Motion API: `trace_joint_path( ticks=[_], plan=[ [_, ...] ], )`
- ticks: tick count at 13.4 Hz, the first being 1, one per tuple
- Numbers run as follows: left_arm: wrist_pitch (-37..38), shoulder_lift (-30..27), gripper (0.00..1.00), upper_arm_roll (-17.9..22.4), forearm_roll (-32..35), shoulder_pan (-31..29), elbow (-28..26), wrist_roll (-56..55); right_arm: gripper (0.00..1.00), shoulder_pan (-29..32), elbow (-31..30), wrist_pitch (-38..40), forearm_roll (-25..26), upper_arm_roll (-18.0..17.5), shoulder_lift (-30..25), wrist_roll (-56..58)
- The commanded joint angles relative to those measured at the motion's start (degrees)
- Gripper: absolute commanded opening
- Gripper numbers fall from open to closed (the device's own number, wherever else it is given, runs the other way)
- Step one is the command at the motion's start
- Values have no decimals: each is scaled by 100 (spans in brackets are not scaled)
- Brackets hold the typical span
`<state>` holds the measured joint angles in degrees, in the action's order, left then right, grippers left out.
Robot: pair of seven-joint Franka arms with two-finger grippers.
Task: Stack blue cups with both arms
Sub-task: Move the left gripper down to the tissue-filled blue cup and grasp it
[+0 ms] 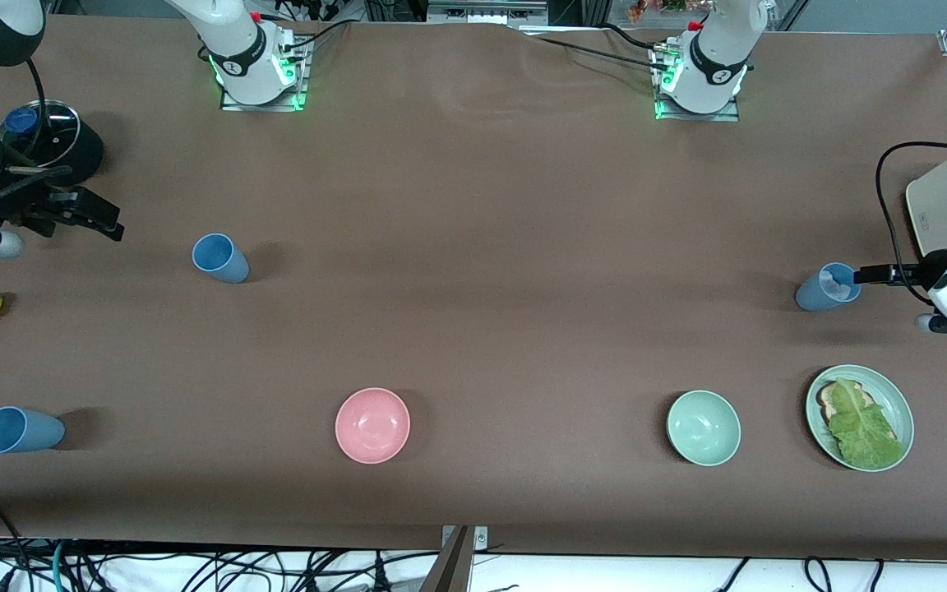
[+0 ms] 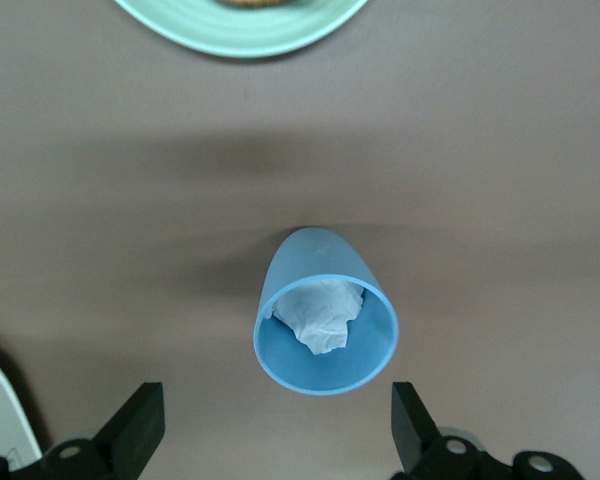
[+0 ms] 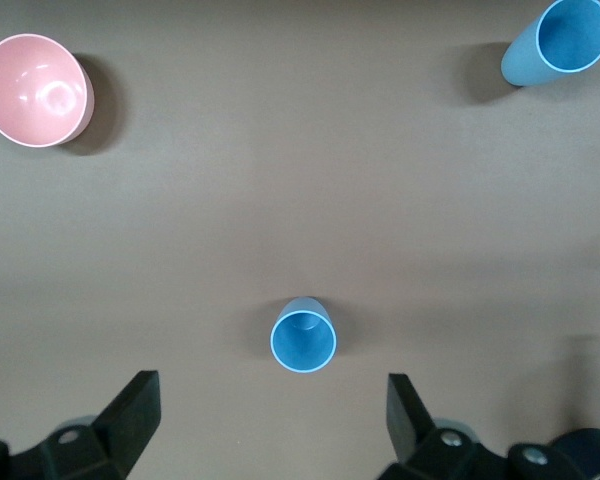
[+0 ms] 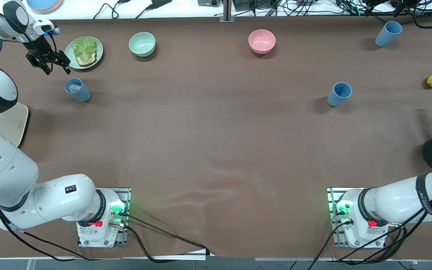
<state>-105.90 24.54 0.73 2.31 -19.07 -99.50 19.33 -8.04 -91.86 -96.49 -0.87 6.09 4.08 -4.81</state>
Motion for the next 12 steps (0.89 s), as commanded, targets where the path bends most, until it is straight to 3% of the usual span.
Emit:
trace_joint_path(
  ticks=[1,5,9,11,12],
  plan=[
    [-88,191,100,-46,130,-80,-113,220,100,-23,36,-19,-63,15,5,-82],
    [-535,464,100,-55,225,-19,-95,309,100,-23,36,-19,-63,15,14,-82],
    [-572,534,47,-73,384,-9,-87,309,100,-23,36,-19,-63,15,23,-82],
    [-572,543,6,-73,385,-44,-87,570,100,-23,36,-19,-63,15,23,-82],
    [-563,561,0,-73,384,-53,-61,737,100,-23,36,-19,-63,15,23,-82]
  ],
)
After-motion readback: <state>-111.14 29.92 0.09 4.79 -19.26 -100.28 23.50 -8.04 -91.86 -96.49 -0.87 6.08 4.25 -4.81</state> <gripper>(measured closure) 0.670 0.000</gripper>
